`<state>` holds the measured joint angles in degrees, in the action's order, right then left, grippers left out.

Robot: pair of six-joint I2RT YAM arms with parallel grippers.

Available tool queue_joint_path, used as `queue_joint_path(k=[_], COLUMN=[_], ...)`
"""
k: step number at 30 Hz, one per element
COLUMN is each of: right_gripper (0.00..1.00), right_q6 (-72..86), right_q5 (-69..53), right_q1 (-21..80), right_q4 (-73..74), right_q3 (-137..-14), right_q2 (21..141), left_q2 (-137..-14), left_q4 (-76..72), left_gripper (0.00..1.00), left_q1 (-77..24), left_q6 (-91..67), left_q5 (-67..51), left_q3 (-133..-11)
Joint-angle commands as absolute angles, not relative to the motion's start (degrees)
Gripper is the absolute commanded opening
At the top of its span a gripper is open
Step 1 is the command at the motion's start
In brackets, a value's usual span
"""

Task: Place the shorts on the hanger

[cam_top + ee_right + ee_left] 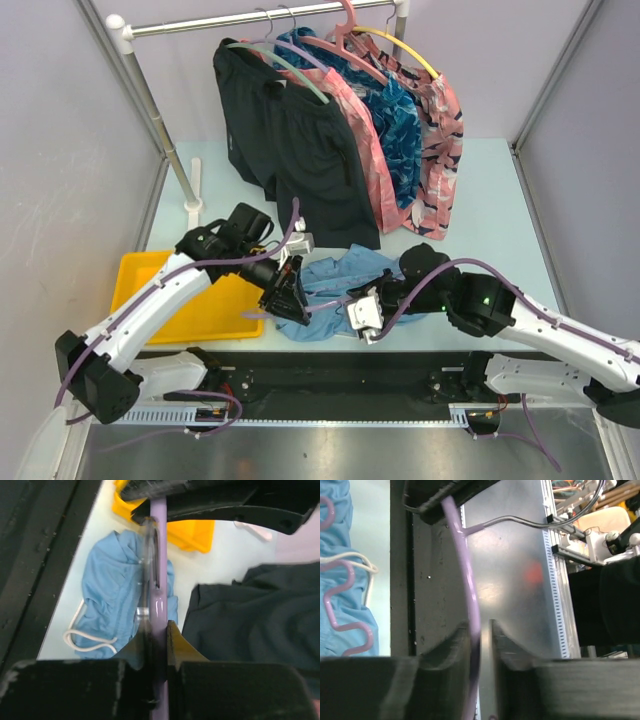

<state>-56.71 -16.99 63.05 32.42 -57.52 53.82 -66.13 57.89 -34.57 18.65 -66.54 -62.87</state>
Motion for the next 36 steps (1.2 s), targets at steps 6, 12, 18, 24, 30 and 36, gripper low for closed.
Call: queue_joint_path(k=[6,12,18,24,30,36], right_gripper=[0.0,0.0,0.0,0.0,0.0,0.0], right_q6=[-50.63,-43.42,-39.38,-37.53,-37.62,-38.06], right_q5=[-7.74,-5.62,-4.39,-6.24,-6.85,-7.47], right_q1=[62.84,58.19,56.96,53.53,50.28,49.66], right_q4=[39.45,53.07,65.56,68.64,67.5,65.84], right_q3=[-60.82,-65.73,-69.96,-71.27,-73.39,-74.79], right_q2=[46.59,42.63,44.29,49.21,50.71,52.03], left_q2=[-60.13,-52.91,-53.35,-56.16,-57.3,-61.25], left_q4=[43.45,40.93,45.53,43.87,36.67,34.55], left_gripper=[0.63,0.73,0.68,0.67,0.59,0.56], left_q1=[-25.33,-22.24,-25.66,-32.78,-37.0,-41.39], left_q6=[16.63,35.29,58.08,65.21,66.0,70.31], left_q5=[-62.42,-52.47,-48.53,-43.86,-39.64,-35.86], left_q3=[-62.94,-57.4,-53.18,-47.82,-43.25,-42.45])
